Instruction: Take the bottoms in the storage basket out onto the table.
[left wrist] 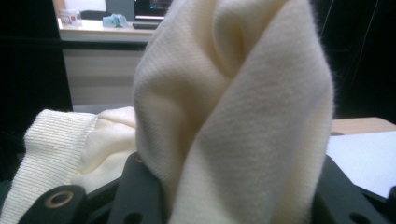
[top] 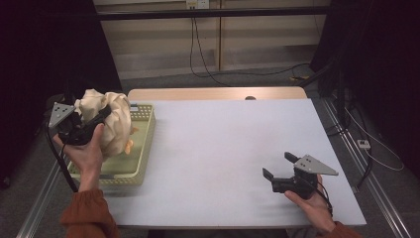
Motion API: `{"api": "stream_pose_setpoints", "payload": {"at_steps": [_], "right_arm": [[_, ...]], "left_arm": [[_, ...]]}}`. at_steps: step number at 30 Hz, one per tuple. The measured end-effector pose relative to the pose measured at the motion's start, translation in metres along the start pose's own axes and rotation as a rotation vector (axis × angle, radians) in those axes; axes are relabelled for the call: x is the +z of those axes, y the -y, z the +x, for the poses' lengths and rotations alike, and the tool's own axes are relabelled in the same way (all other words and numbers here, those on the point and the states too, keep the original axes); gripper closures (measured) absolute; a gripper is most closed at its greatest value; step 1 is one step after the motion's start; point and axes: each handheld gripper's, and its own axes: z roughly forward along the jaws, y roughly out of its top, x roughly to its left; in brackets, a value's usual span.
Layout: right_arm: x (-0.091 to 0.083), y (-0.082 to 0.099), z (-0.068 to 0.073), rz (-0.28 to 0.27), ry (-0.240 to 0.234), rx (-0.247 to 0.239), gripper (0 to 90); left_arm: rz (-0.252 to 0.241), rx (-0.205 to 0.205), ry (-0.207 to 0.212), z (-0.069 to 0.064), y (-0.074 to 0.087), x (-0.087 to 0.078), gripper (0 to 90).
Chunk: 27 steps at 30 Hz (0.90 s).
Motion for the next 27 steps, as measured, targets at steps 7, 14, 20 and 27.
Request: {"api": "stream_pose_setpoints", "payload": {"at_steps": [7,14,20,27], "right_arm": [[0.0,0.0,0.0,0.002,-0.001,0.001,3.6],[0.0,0.0,0.0,0.001,0.001,0.0,3.6],[0.0,0.0,0.0,0.001,0.002,0.0,3.6],[0.0,0.0,0.0,0.003,0.001,0.001,3.6]], "left_arm": [[-0.044,-0.013,0.016,-0.001,-0.006,-0.006,59.7],[-0.082,-0.014,0.035,-0.005,-0.014,-0.014,59.6],[-0.089,-0.018,0.046,-0.005,-0.016,-0.017,59.5],[-0.081,-0.006,0.082,-0.008,-0.02,-0.016,59.0]]}}
